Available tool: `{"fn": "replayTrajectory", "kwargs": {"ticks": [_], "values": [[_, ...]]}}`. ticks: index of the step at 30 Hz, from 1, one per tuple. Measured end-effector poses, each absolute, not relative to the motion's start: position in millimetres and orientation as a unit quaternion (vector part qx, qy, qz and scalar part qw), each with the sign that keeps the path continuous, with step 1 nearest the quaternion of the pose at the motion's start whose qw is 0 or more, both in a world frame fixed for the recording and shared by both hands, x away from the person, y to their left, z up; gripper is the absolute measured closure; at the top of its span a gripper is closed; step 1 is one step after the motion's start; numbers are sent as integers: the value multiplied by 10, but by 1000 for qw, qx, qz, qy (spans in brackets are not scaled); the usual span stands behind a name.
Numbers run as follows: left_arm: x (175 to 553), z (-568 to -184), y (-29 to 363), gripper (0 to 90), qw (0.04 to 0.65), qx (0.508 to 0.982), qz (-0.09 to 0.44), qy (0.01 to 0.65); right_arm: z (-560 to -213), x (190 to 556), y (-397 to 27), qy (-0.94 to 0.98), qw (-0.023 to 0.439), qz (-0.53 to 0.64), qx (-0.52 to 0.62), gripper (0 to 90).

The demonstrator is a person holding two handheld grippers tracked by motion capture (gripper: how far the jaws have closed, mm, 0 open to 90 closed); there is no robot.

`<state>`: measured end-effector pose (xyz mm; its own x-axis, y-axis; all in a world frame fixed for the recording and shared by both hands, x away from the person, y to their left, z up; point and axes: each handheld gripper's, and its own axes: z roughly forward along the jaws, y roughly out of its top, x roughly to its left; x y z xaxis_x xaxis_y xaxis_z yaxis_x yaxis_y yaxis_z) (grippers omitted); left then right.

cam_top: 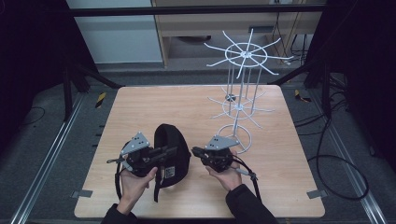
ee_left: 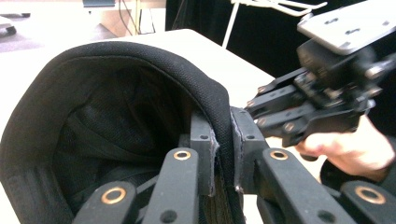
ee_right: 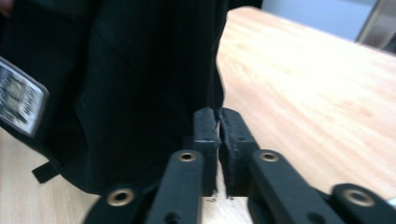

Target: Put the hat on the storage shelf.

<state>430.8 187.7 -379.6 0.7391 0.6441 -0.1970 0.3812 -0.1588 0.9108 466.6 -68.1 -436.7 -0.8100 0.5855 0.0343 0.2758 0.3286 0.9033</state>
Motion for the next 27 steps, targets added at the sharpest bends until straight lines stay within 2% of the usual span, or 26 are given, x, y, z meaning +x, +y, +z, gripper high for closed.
{"fn": "replayTrajectory", "kwargs": {"ticks": [1,2,3,6,9,12,14,15,22,27], "values": [[4308,-3796,1877,813,552,752,119,341,-4367,4666,-681,801,151,513,269,825],[4297,-3773,1865,814,555,751,119,337,-4386,4668,-670,800,150,515,268,751],[4297,-3773,1865,814,555,751,119,337,-4386,4668,-670,800,150,515,268,751],[4276,-3747,1825,815,560,752,117,327,-4404,4686,-661,795,134,528,267,654],[4266,-3742,1803,817,558,755,117,323,-4423,4707,-660,796,126,529,268,633],[4264,-3752,1775,817,555,759,118,319,-4450,4723,-672,796,105,536,260,760],[4272,-3761,1780,817,554,760,117,319,-4456,4716,-672,800,111,530,259,881],[4276,-3764,1788,818,556,759,116,320,-4457,4712,-675,800,112,530,259,897],[4297,-3758,1844,813,561,752,112,327,-4382,4696,-736,797,117,530,267,900],[4289,-3752,1890,791,558,749,123,335,-4274,4667,-757,798,136,522,269,900]]}}
